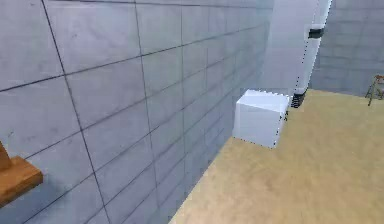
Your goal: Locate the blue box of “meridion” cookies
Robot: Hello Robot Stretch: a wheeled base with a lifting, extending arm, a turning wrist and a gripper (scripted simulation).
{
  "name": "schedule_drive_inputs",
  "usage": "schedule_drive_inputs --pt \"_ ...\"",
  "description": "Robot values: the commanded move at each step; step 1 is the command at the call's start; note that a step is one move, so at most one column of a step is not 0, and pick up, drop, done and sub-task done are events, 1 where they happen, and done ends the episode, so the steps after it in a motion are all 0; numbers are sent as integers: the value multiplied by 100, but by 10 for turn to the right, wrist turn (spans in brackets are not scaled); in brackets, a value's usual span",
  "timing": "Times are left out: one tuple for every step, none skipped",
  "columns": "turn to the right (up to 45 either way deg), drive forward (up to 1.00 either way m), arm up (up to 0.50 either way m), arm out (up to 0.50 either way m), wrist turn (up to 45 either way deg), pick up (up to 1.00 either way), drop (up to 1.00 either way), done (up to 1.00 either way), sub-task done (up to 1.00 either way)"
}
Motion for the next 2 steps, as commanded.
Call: schedule_drive_inputs --pt "-450 0 0 0 0 0 0 0 0" --pt "-450 0 0 0 0 0 0 0 0"
